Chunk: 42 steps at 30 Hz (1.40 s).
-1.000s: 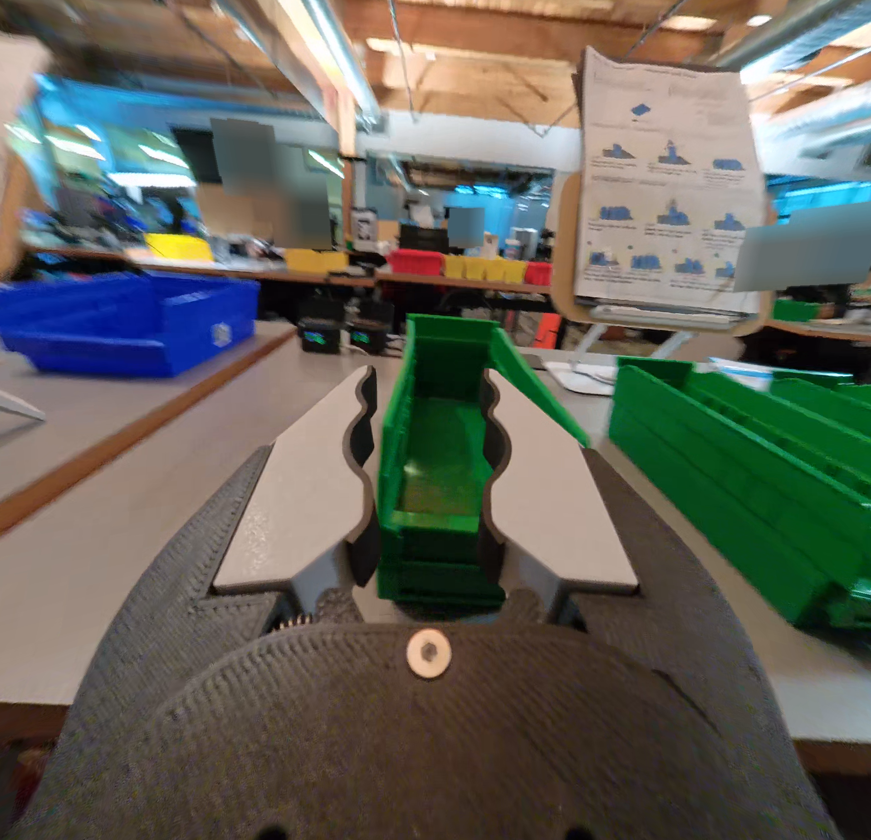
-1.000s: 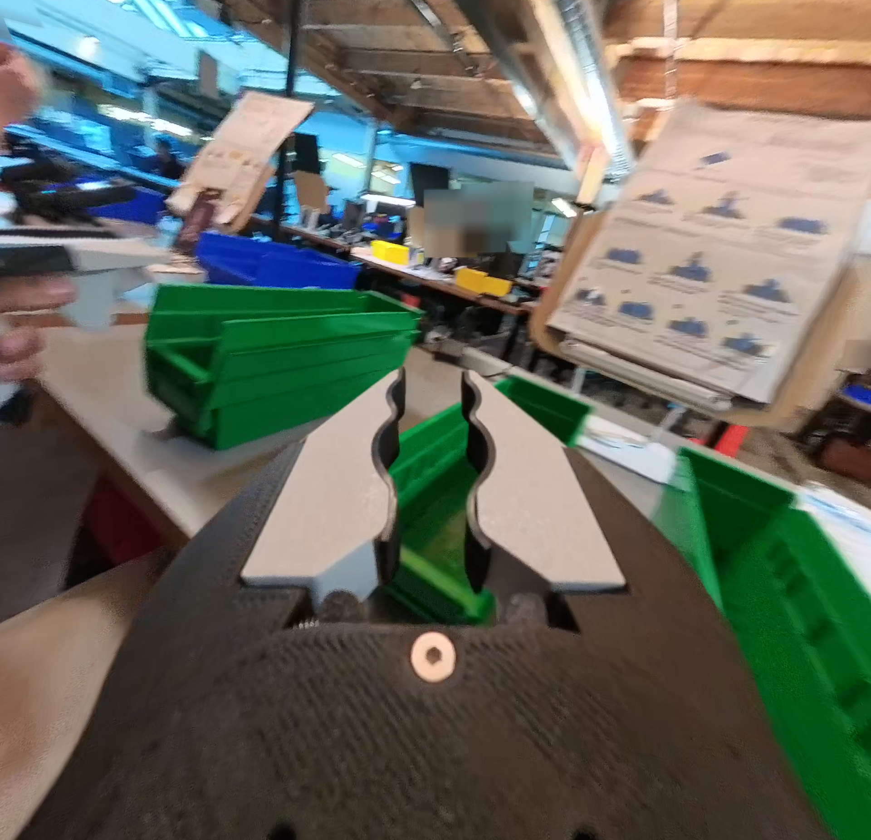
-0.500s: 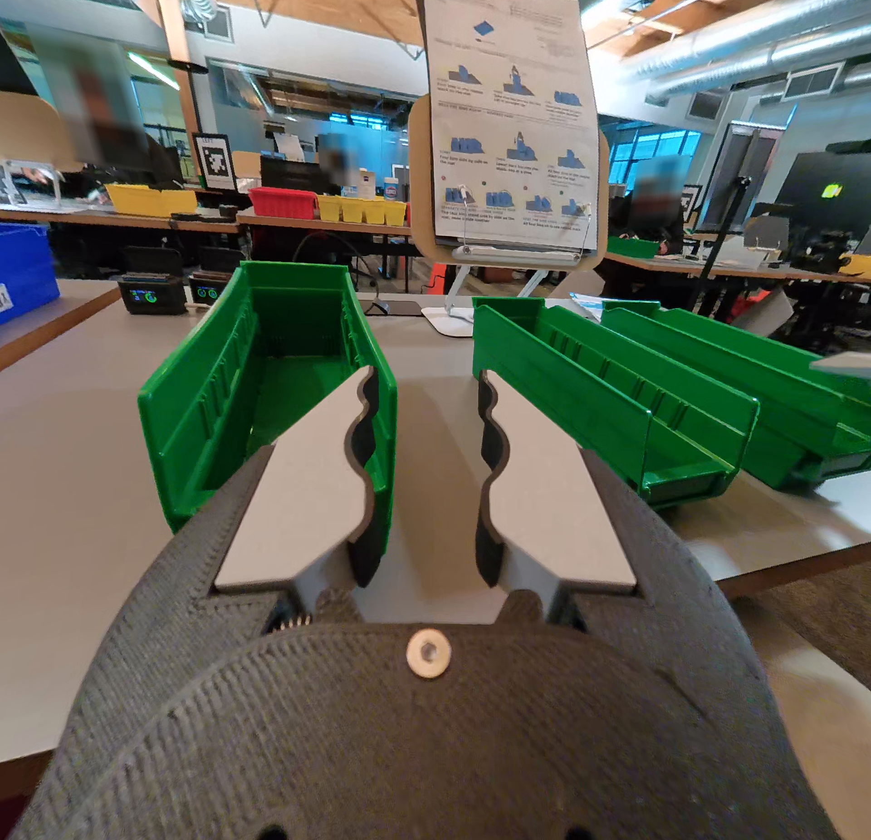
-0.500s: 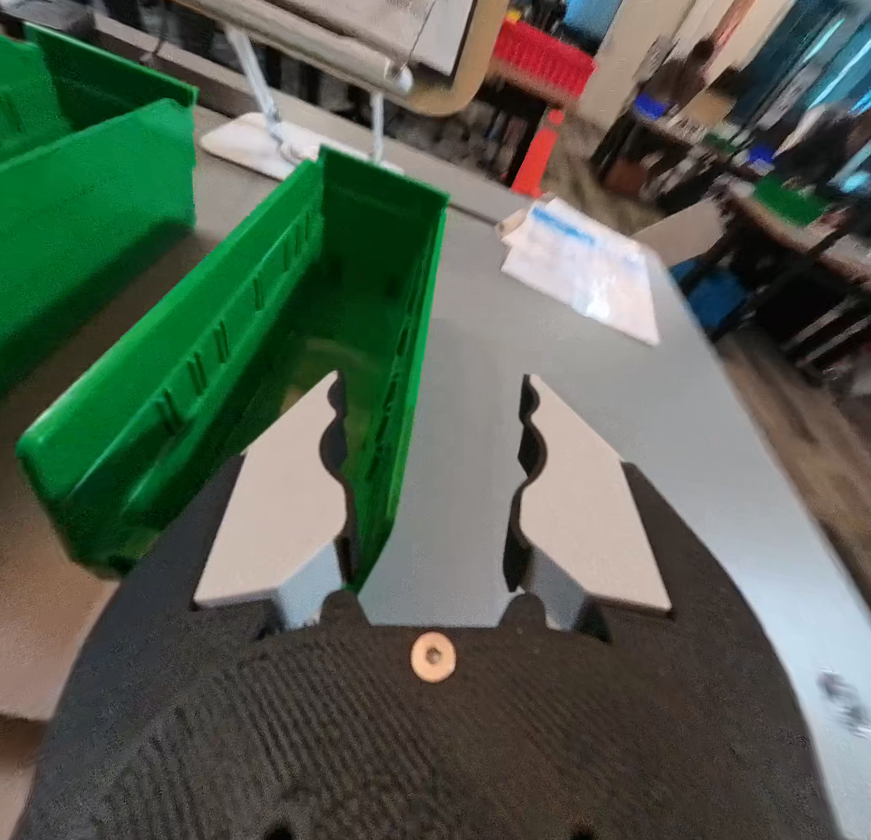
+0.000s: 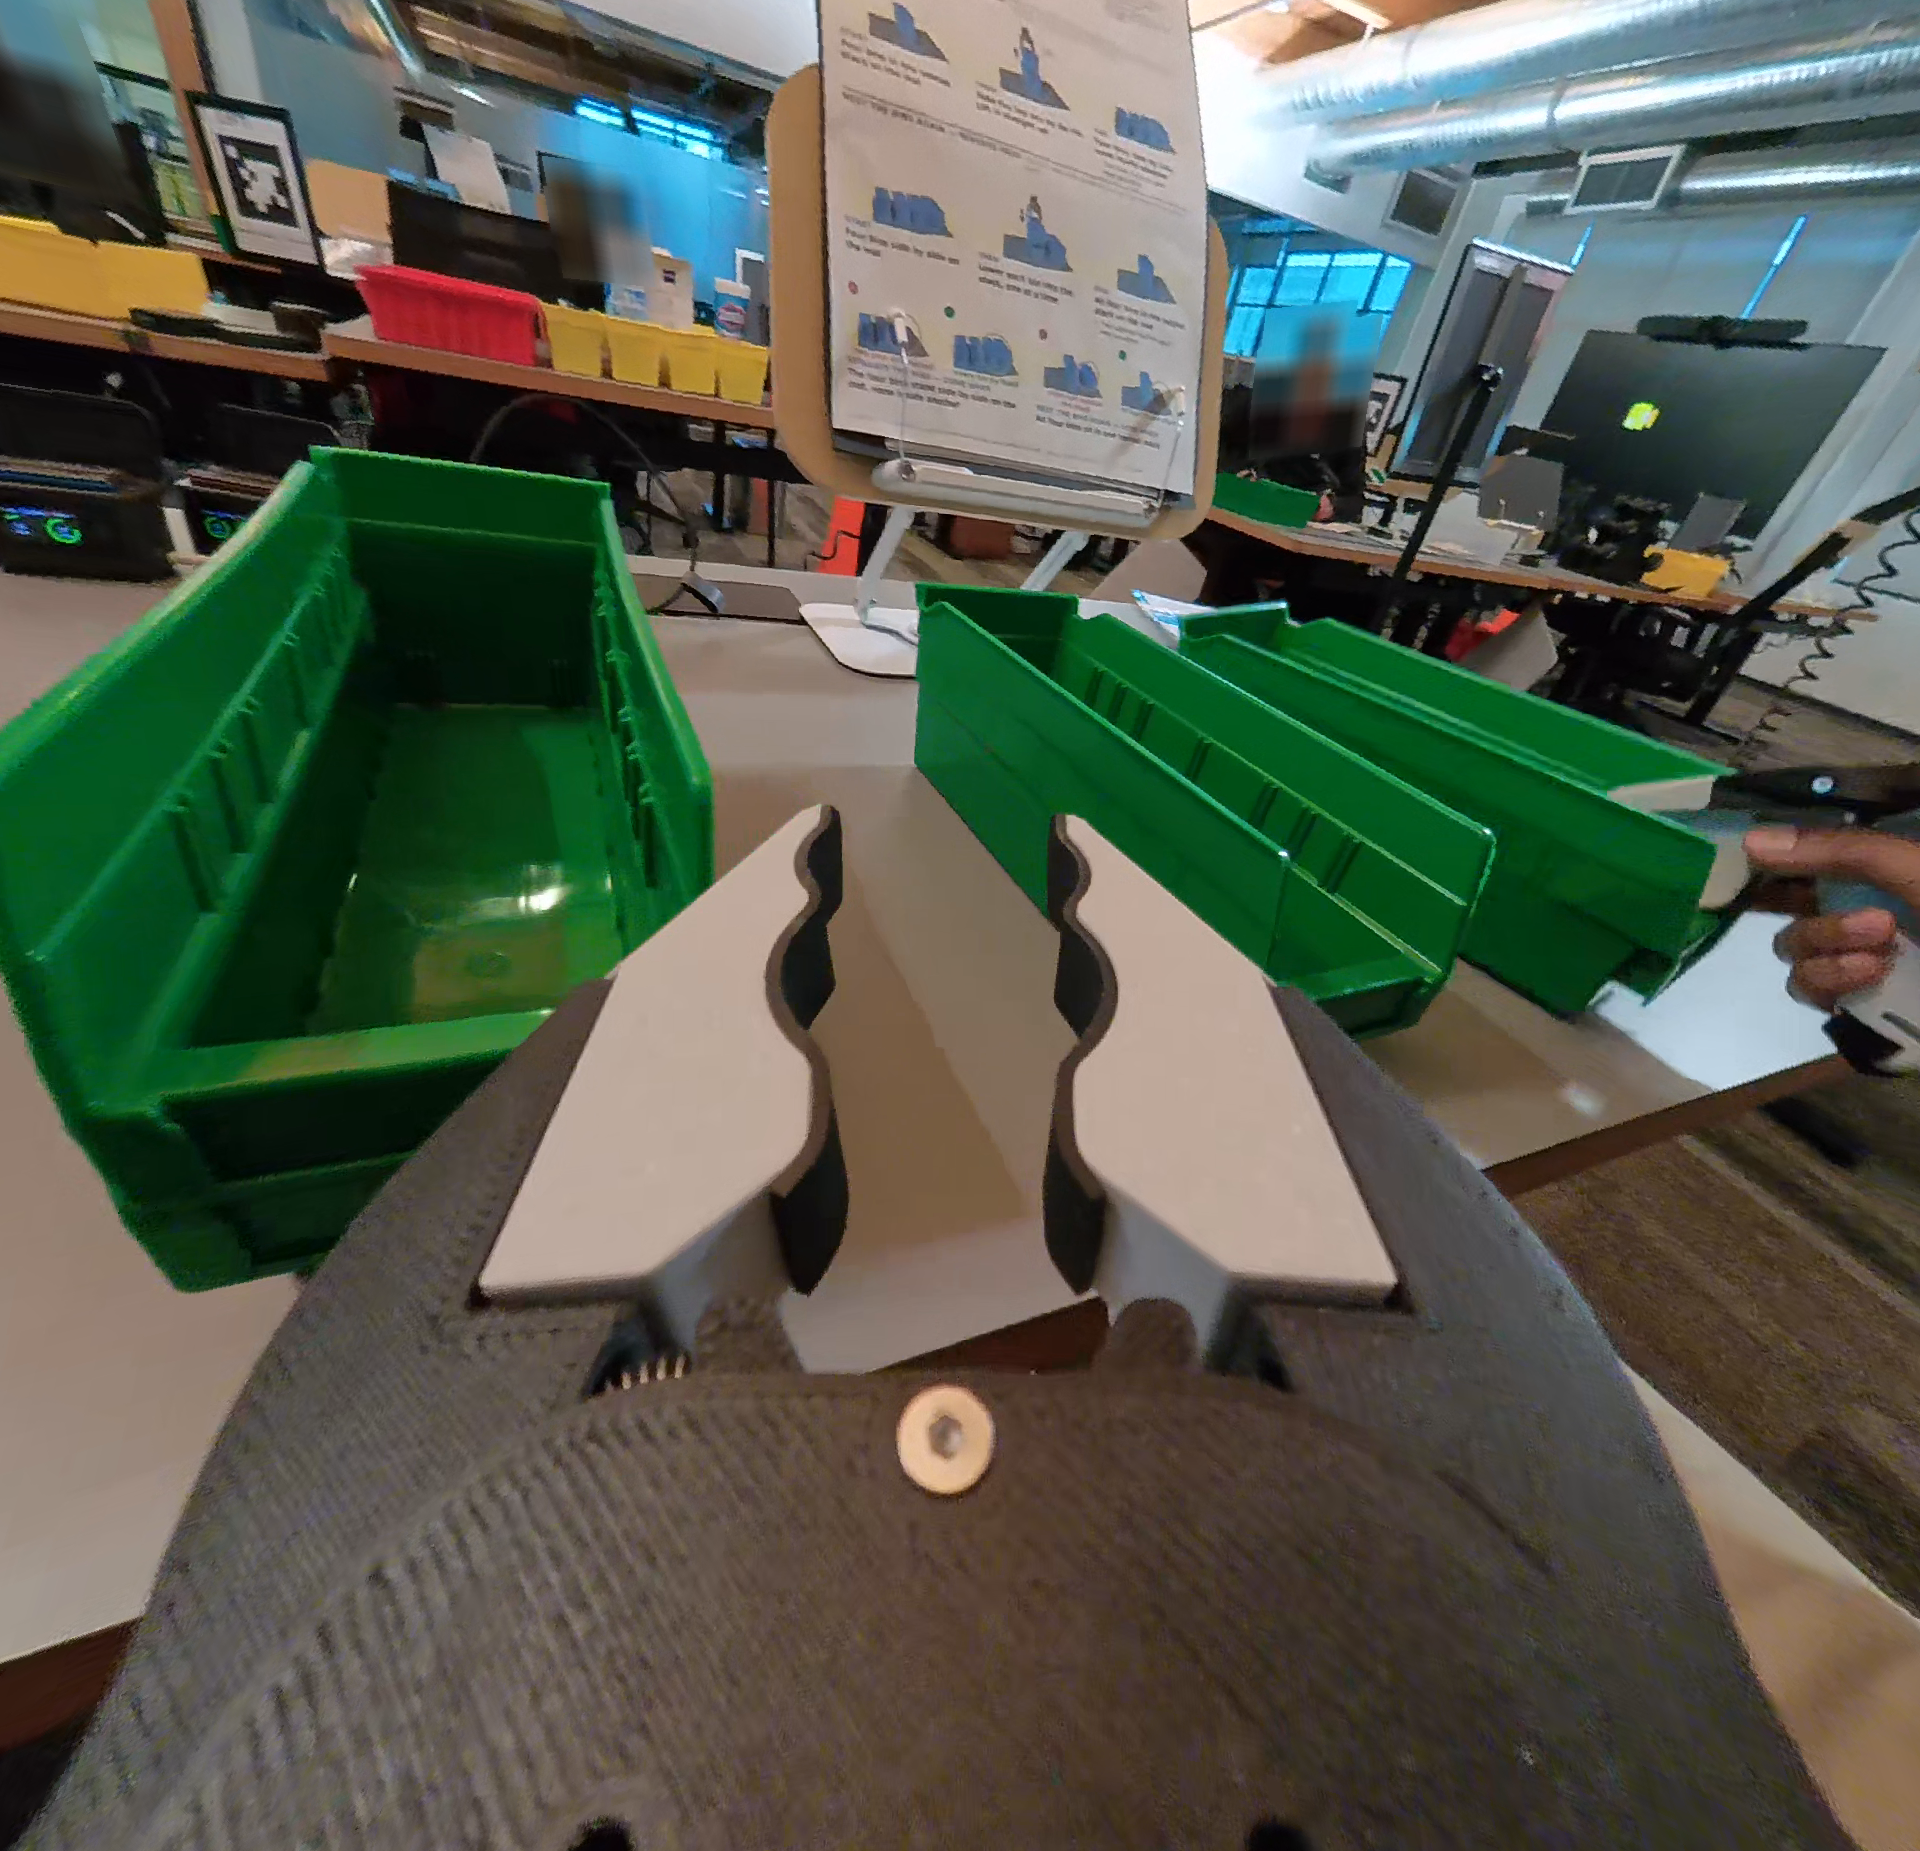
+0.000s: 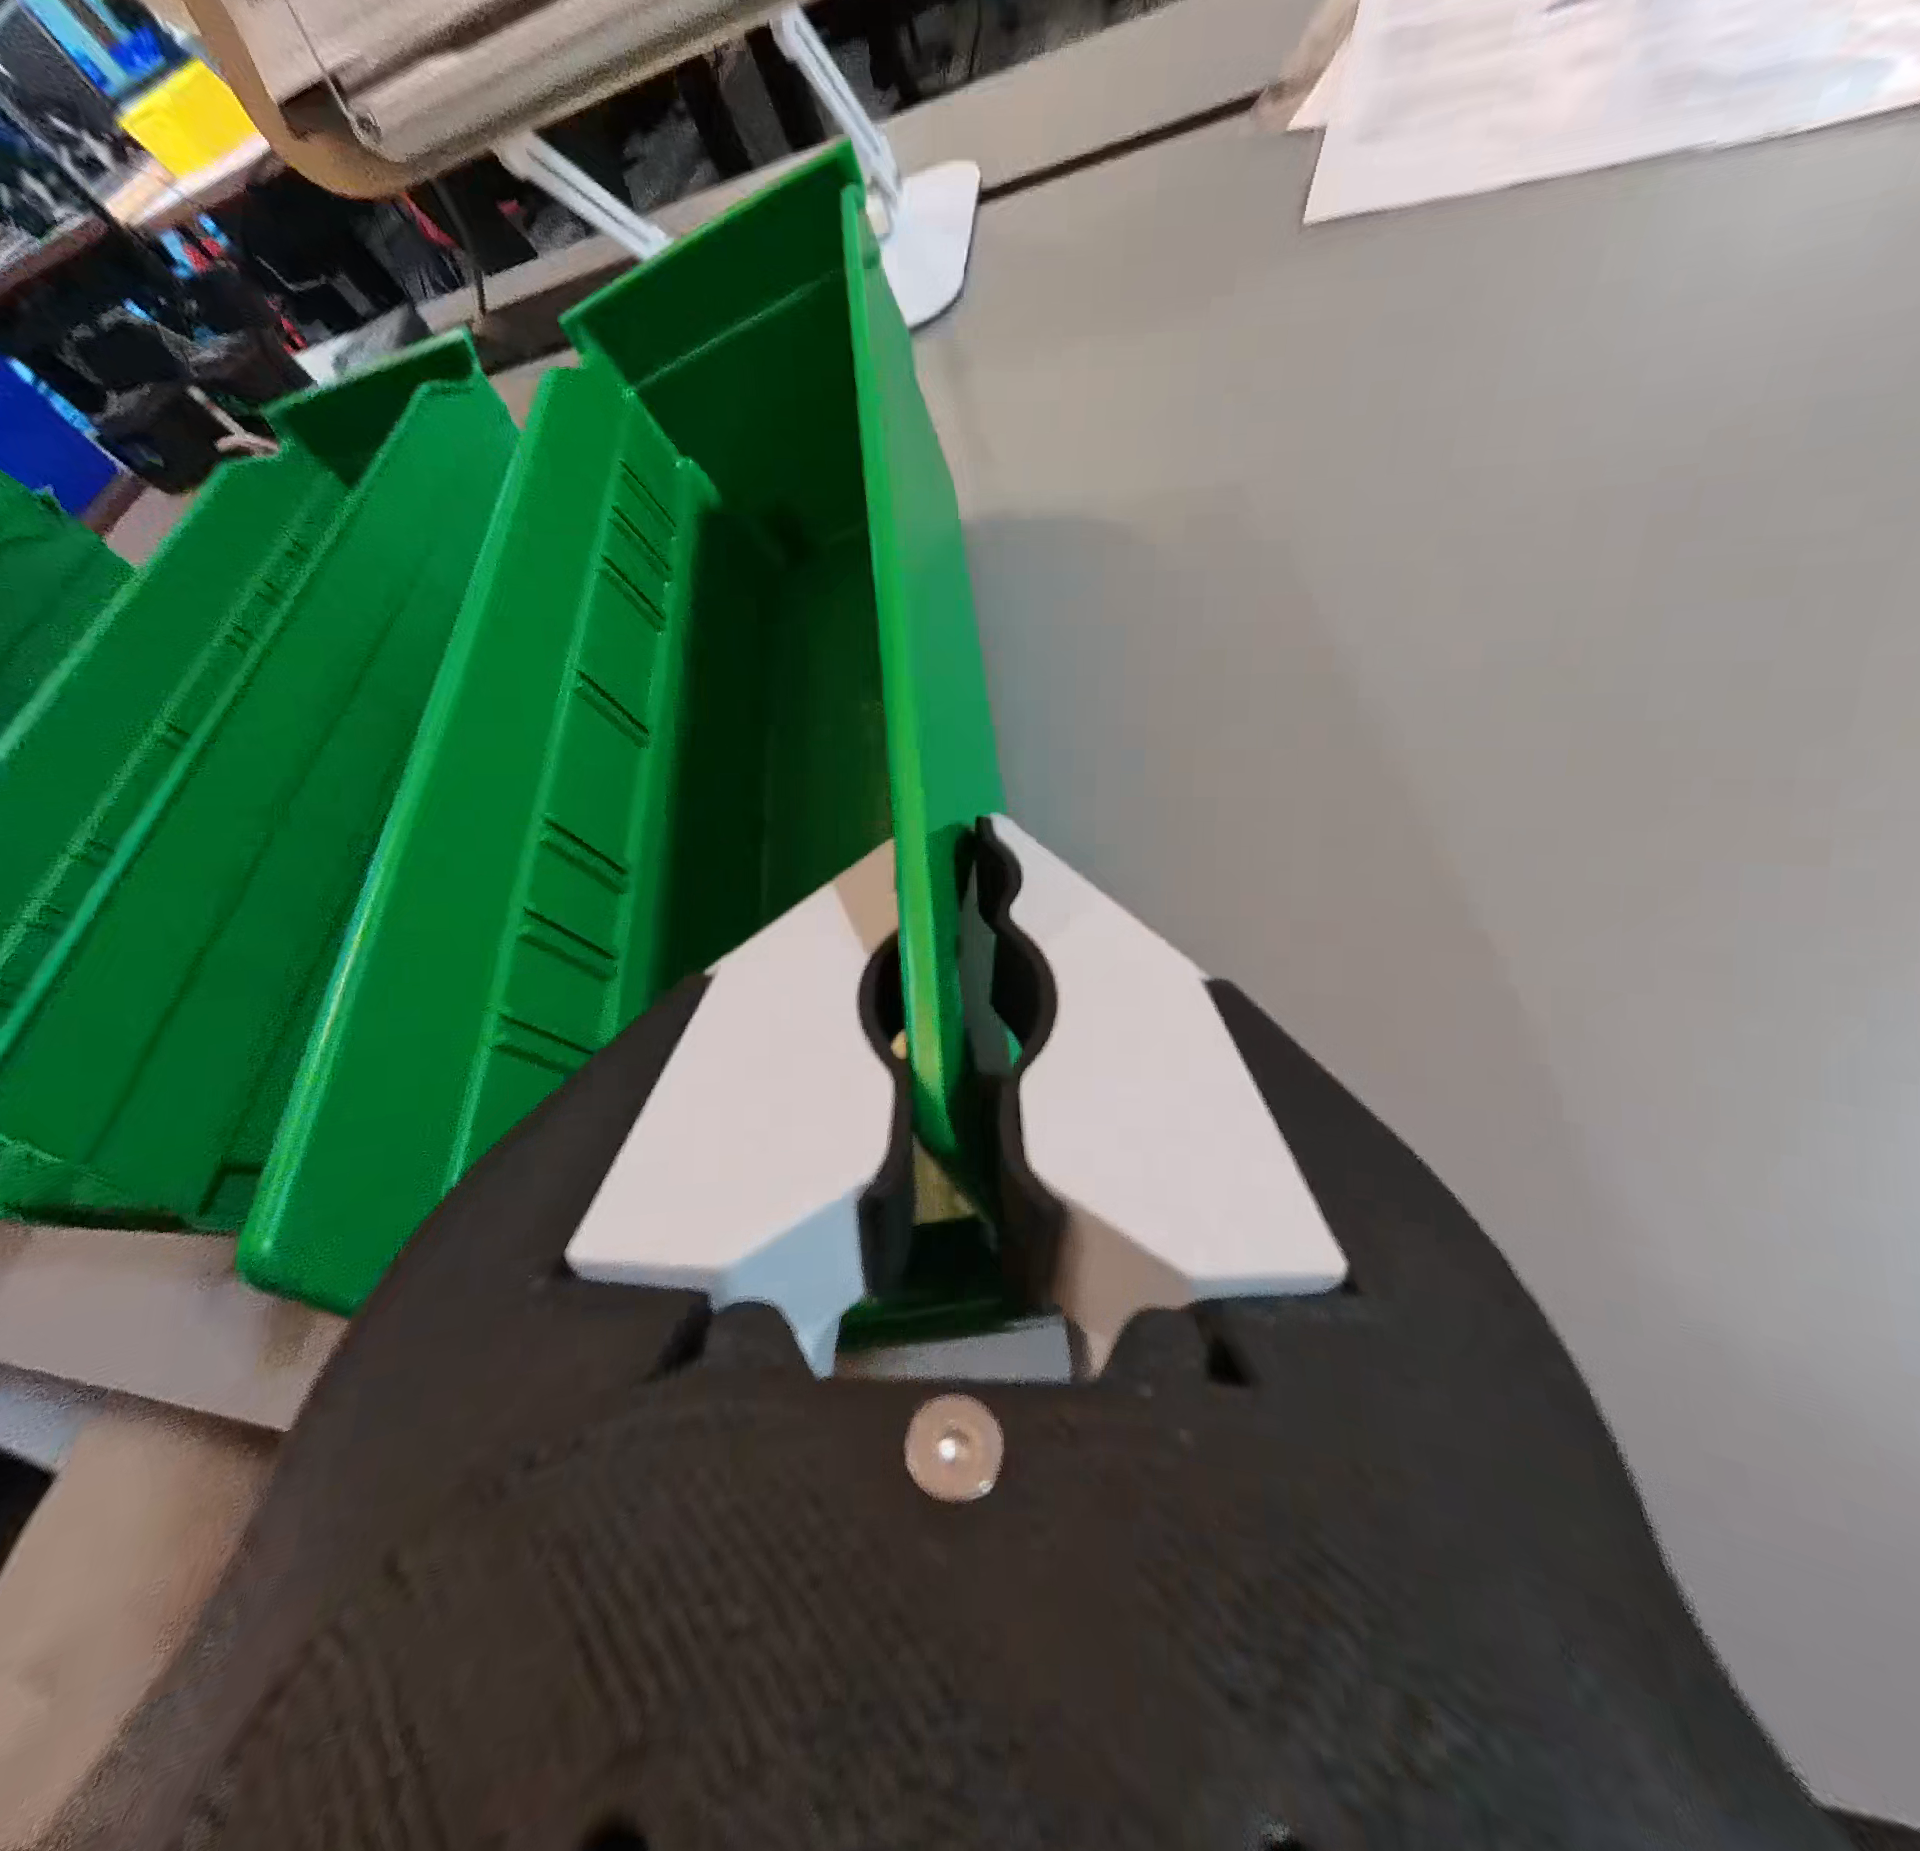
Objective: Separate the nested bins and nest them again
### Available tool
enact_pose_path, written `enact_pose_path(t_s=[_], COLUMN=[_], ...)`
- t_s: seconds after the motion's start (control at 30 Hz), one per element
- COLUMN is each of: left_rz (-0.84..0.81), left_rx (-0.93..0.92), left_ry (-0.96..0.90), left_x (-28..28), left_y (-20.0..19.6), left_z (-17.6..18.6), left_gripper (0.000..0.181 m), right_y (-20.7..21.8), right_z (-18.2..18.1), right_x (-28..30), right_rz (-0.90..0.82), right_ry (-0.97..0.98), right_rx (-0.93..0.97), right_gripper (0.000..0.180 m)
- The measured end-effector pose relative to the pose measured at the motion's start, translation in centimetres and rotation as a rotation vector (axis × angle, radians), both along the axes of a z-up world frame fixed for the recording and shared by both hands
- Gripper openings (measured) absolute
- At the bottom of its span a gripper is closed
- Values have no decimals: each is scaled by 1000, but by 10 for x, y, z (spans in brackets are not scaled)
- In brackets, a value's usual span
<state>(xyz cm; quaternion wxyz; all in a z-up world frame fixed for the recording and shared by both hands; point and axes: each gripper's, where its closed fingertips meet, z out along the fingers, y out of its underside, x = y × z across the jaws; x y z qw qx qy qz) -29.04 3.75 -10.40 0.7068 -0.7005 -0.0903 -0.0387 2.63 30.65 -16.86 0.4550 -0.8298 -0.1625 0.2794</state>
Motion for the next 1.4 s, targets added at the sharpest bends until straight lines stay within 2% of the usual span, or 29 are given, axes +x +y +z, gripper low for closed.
enact_pose_path(t_s=[0.07, 0.2, 0.33, 0.5, 0.63, 0.73, 0.77, 0.8, 0.87, 0.97, 1.07, 1.17, 1.27, 1.4], left_rz=[-17, -59, -88, -197, -277, -244, -222, -195, -217, -168, -113, -43, -64, -37], left_rx=[-6, -14, -23, 51, 100, 153, 162, 157, 142, 137, 134, 108, 114, 153], left_ry=[23, 62, 61, 12, 84, 103, 83, 58, 41, 41, 8, -121, -168, -104], left_x=[8, 27, 50, 106, 151, 155, 151, 145, 141, 129, 112, 79, 64, 49], left_y=[1, 5, 10, 10, 7, 4, 4, 4, 5, 3, 3, 7, 6, 2], left_z=[-1, -3, -5, 5, 13, 23, 25, 25, 22, 19, 20, 19, 20, 36], left_gripper=[37, 37, 39, 53, 63, 70, 68, 57, 46, 37, 23, 3, 1, 2], right_y=[1, -8, -44, -105, -152, -181, -189, -198, -213, -223, -234, -253, -265, -272], right_z=[18, 76, 118, 142, 146, 145, 144, 143, 140, 137, 132, 119, 114, 107], right_x=[2, 2, -26, -84, -118, -134, -138, -142, -152, -158, -167, -184, -195, -203], right_rz=[-44, -109, -88, 12, 65, 81, 80, 85, 109, 115, 195, 304, 369, 465], right_ry=[47, 185, 246, 281, 283, 247, 229, 217, 200, 184, 174, 124, 92, 65], right_rx=[49, 251, 368, 445, 523, 637, 682, 717, 751, 780, 792, 811, 833, 852], right_gripper=[4, 4, 5, 4, 4, 3, 3, 4, 5, 9, 31, 52, 62, 65])
